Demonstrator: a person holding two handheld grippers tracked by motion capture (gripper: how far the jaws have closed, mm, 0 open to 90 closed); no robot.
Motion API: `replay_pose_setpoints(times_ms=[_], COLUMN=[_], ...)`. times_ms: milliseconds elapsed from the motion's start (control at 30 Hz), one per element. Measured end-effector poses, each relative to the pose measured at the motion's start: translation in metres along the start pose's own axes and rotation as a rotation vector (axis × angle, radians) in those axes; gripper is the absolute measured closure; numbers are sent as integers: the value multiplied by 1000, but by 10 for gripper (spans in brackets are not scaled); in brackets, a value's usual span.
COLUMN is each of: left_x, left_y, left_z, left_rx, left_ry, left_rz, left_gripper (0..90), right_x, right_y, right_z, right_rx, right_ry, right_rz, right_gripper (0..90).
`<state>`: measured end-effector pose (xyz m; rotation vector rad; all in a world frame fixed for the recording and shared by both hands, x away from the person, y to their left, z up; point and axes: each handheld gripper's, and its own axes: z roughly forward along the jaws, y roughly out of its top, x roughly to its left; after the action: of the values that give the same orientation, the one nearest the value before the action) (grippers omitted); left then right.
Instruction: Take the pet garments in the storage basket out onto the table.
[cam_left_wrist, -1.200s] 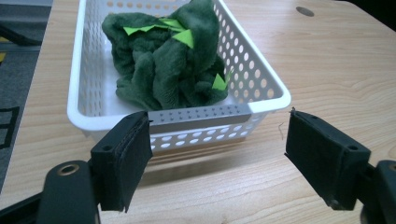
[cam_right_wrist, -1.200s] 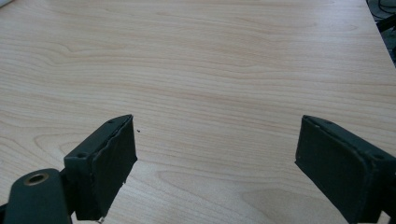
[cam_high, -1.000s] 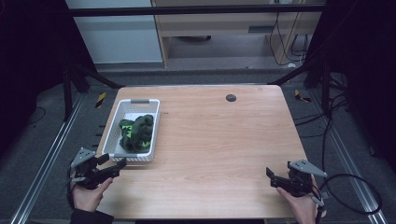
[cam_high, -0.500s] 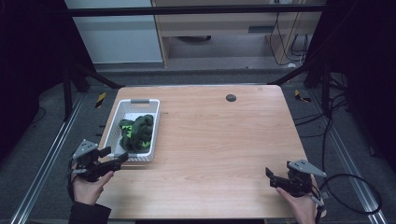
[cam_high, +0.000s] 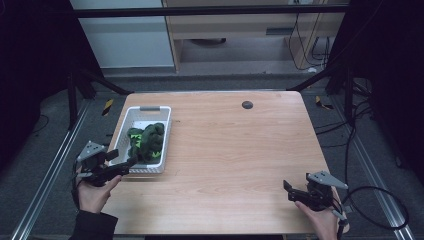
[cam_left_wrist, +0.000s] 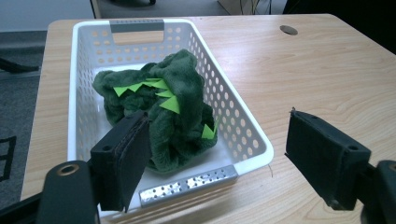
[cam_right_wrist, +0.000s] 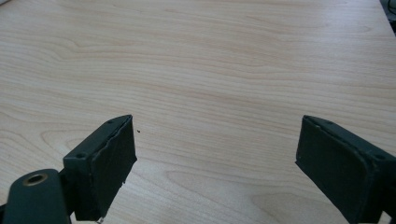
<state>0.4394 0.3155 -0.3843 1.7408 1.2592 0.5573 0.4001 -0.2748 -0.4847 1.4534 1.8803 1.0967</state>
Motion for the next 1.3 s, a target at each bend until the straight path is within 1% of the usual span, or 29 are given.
replay_pose_setpoints(times_ms=[33,100,367,433,500,533,900,1000,1067,1100,1300], left_x=[0,0,-3,-4,-6,-7,-5,-5,-4,-4,0], left_y=[2,4,17,21,24,26,41,45,49,51,60], left_z=[0,2,12,14,16,17,31,35,38,40,49], left_rx=[-2,-1,27,40,47,55,103,114,124,129,164], left_ry=[-3,-1,10,15,16,19,38,40,43,45,52], left_rz=[1,5,42,61,71,77,104,105,108,109,111], left_gripper=[216,213,212,212,212,212,206,204,202,202,200], right_x=[0,2,1,1,0,1,0,0,-1,0,0], right_y=[0,0,0,0,0,1,1,1,0,0,0], right_z=[1,1,1,0,0,0,0,0,0,0,0], right_rx=[2,10,4,2,-3,1,1,0,-1,3,4], right_ry=[-1,8,5,8,2,6,9,9,6,12,14], right_rz=[-8,-5,-10,0,-9,-1,-1,1,-8,-1,-3], right_gripper=[118,118,118,118,118,118,119,118,118,118,118])
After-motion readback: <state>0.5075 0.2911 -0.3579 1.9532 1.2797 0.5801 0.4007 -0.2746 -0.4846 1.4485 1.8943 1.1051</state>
